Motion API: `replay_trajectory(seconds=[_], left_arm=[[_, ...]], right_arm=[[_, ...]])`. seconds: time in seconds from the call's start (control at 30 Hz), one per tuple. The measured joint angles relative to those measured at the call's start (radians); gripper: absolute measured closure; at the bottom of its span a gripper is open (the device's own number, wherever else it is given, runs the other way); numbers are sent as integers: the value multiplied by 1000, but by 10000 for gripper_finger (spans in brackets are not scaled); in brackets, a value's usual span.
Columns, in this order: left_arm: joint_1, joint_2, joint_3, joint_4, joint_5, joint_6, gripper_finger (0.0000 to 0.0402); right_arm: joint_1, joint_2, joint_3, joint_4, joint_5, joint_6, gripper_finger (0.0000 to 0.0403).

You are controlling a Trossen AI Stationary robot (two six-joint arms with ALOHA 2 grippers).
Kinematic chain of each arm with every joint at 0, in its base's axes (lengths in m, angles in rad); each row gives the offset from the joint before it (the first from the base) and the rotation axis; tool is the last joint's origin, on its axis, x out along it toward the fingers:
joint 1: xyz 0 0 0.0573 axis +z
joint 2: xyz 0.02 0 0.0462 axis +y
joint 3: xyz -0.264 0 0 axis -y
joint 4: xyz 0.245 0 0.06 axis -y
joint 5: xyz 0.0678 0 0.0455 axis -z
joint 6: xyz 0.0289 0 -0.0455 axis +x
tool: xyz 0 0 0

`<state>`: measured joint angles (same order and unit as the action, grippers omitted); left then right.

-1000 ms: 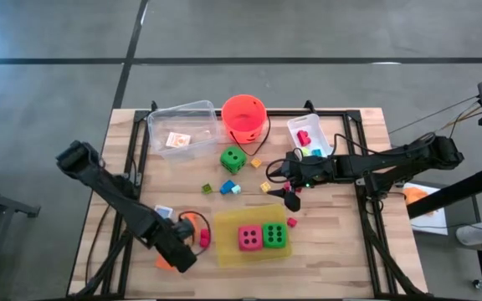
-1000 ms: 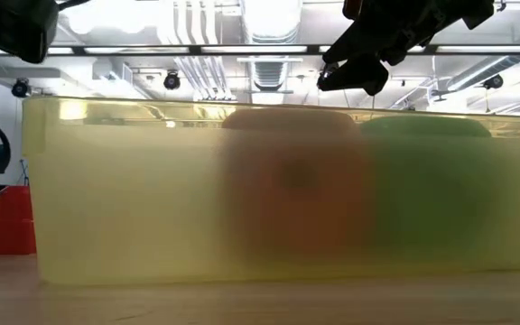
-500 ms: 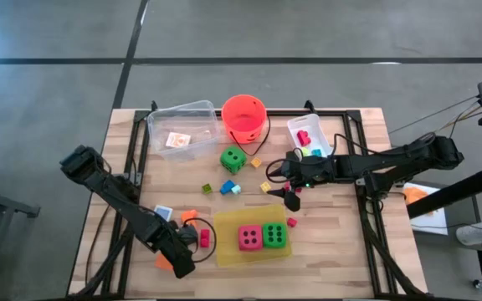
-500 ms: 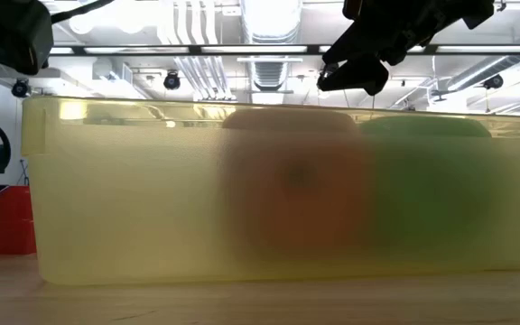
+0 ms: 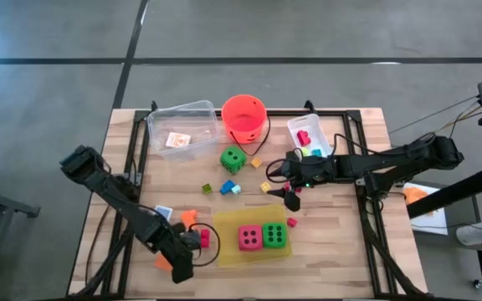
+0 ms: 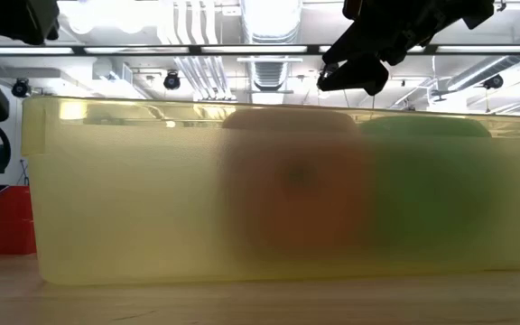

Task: Pick & Place Toys
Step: Put the blue game piece into the white bin

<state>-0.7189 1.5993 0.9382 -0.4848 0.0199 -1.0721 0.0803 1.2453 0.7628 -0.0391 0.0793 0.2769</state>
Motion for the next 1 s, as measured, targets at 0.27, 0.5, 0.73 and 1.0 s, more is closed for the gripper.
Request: replay_trajectory(seconds=[0.27,0.5,0.73,1.0], left_arm=[[0,0,-1,-85,-37,37,184],[0,19,-1,-88,-57,121,184],[-7,75,-2,-84,-40,134,184],[-13,80,-2,-92,-68,160,185]], right_arm=[[0,0,0,0,0,0,106],[0,0,0,0,0,0,106],[0,0,0,-4,0,0,106],[0,0,0,-8,0,0,106]])
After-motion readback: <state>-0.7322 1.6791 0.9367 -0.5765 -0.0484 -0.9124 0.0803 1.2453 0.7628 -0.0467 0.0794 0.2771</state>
